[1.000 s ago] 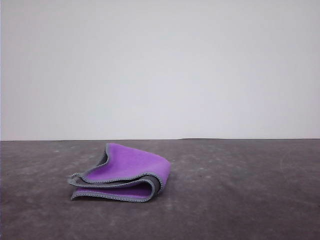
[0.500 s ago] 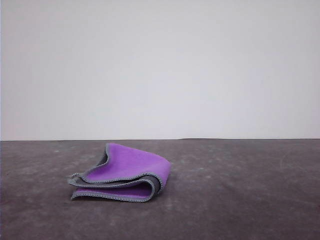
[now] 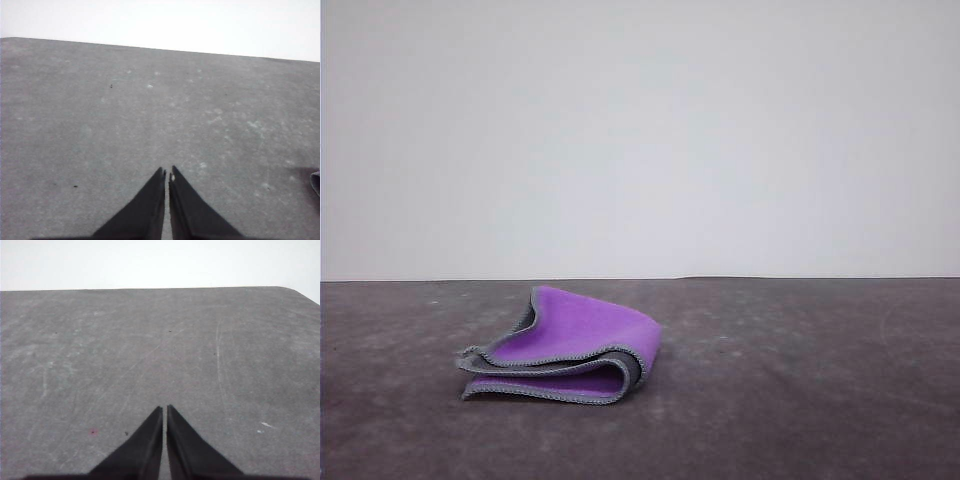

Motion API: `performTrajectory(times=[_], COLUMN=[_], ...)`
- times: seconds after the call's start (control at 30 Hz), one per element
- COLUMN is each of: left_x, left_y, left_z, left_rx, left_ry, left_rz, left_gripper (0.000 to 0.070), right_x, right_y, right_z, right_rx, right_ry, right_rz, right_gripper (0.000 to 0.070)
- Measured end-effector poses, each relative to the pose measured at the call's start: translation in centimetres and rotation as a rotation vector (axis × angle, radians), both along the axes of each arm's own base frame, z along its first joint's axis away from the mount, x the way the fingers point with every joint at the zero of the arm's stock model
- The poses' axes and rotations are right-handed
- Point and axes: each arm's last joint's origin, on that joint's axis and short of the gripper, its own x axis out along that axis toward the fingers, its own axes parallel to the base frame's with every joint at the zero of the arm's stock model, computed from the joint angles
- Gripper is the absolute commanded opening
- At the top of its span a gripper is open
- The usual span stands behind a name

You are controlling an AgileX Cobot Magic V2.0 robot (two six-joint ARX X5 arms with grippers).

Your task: Fold clothes

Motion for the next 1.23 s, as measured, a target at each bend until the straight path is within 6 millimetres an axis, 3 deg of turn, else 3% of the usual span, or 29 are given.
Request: performTrajectory(times=[1.23], left_x=[0.0], left_y=[0.0], left_z=[0.0], left_rx=[0.0], left_ry=[0.0], left_rz=[0.0], left_gripper=[0.0], right_x=[0.0], right_y=[0.0], right_z=[0.0], right_rx=[0.0], right_ry=[0.0], right_rz=[0.0], right_gripper=[0.0012])
